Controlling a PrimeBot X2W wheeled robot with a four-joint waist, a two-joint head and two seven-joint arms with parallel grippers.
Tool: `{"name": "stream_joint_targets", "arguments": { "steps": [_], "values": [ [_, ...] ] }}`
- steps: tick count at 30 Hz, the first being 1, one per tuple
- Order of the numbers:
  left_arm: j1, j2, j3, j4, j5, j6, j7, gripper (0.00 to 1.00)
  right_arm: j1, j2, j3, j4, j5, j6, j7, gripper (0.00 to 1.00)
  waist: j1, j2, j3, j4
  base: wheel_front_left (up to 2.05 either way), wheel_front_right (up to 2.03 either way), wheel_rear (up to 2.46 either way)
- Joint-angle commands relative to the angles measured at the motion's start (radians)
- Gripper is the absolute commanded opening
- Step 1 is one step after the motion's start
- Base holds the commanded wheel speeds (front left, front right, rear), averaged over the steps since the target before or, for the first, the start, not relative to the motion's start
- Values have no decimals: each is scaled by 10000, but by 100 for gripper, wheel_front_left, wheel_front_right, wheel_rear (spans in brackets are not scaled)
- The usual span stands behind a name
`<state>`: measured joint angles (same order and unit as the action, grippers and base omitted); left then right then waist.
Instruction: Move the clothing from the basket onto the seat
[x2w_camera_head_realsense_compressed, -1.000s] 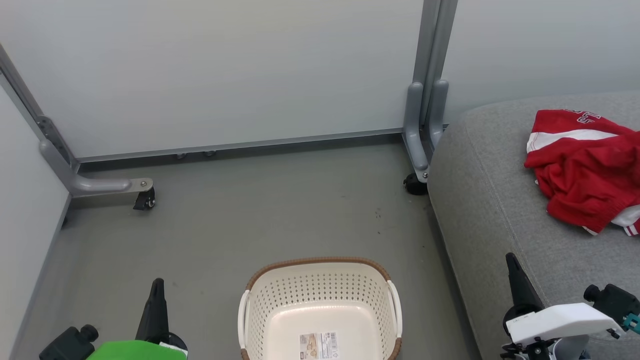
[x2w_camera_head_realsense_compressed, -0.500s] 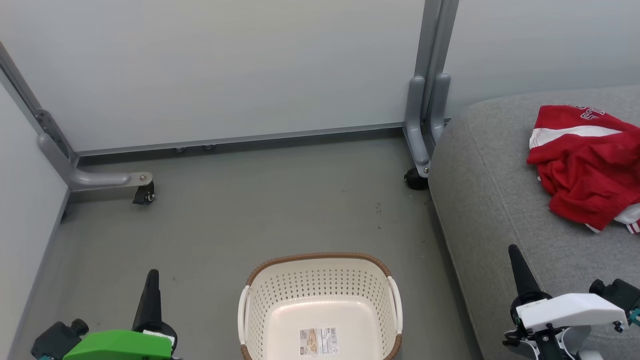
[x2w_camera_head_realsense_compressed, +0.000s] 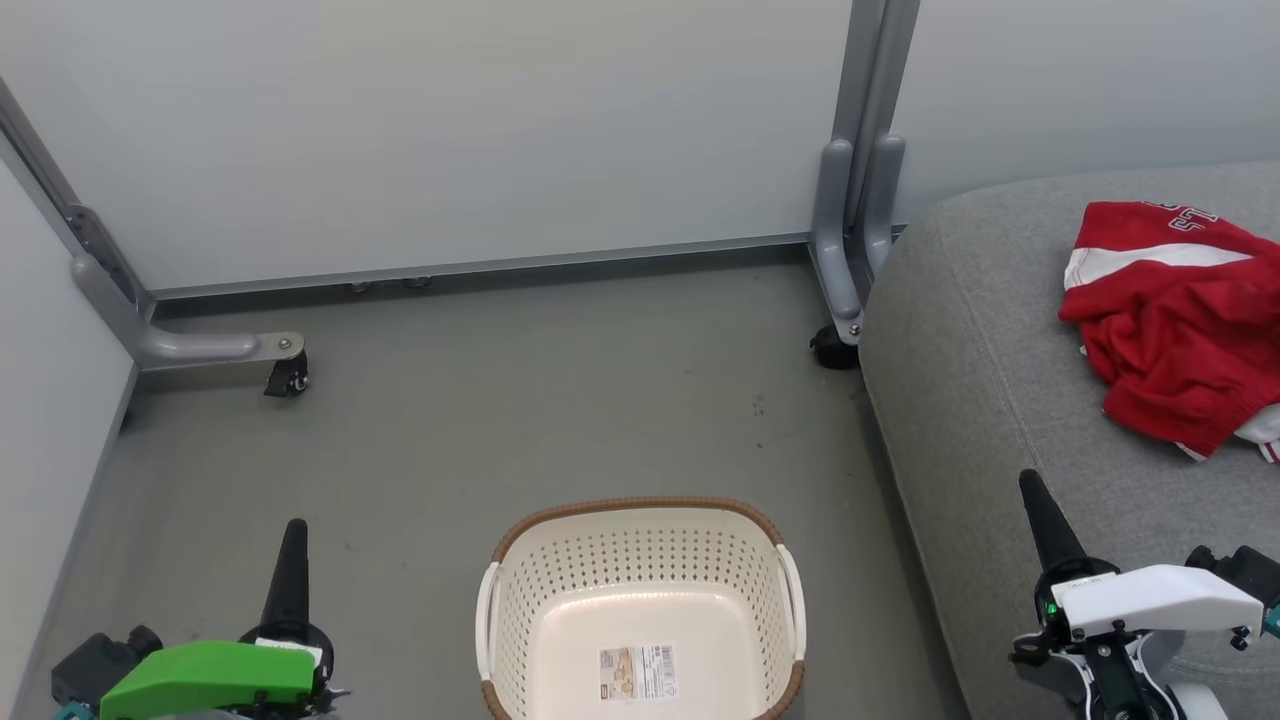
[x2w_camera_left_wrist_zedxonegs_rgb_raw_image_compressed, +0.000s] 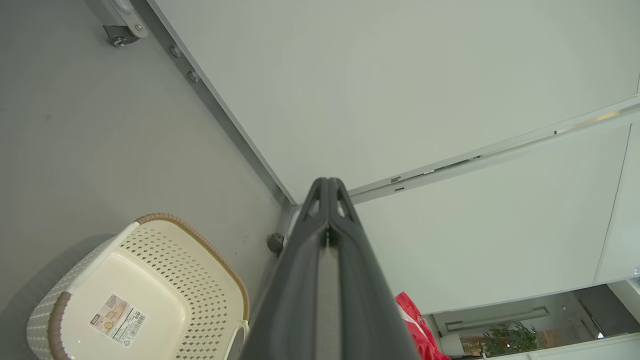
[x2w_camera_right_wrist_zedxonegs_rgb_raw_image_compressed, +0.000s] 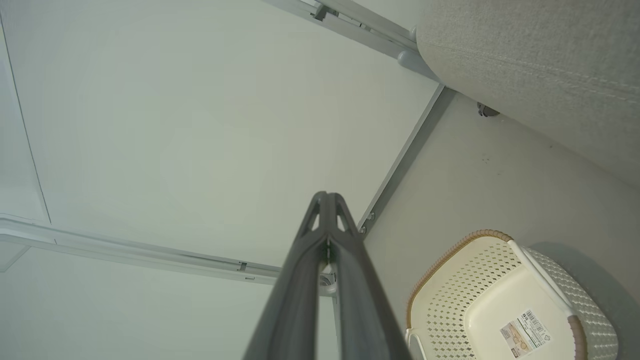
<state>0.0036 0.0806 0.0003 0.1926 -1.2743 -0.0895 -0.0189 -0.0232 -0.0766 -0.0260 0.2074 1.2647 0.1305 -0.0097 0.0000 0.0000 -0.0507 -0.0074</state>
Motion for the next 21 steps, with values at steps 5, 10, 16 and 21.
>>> {"name": "stream_joint_targets", "arguments": {
  "steps": [5, 10, 16, 21],
  "values": [
    [-385, 85, 155, 26, -650, -124, 163, 0, -292, -34, -117, 18, 634, 6, 176, 0, 0, 0, 64, 10, 0, 0, 0],
    [-518, 77, 227, 103, -1088, -182, 282, 0, -357, -23, -180, 69, 1084, 6, 295, 0, 0, 0, 123, 18, 0, 0, 0],
    [-641, 67, 323, 183, -1591, -221, 414, 0, -483, -10, -259, 125, 1585, 6, 439, 0, 0, 0, 191, 27, 0, 0, 0],
    [-734, 57, 408, 236, -1987, -278, 518, 0, -540, 2, -324, 172, 1974, 5, 540, 0, 0, 0, 247, 35, 0, 0, 0]
  ]
}}
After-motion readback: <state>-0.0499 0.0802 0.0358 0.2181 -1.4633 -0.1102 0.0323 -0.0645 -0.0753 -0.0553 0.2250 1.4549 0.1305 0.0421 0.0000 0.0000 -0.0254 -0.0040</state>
